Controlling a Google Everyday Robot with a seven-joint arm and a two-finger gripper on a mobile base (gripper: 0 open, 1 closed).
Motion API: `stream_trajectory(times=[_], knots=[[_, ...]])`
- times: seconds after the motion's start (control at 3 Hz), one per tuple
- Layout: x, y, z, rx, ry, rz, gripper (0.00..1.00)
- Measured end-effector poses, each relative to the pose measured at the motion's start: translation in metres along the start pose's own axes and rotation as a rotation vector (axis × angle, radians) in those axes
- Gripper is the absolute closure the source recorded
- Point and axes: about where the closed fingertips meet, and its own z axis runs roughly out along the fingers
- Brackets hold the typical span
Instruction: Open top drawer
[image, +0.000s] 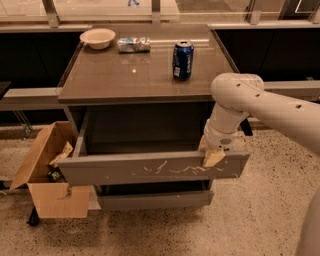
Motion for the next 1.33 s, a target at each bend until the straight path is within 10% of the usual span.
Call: stream_trajectory(times=[0.33,1.33], knots=[[0.000,0.025,-0.003,0.035,-0.009,0.025,1.00],[-0.004,0.057,0.009,0.059,-0.063,0.058,0.98]])
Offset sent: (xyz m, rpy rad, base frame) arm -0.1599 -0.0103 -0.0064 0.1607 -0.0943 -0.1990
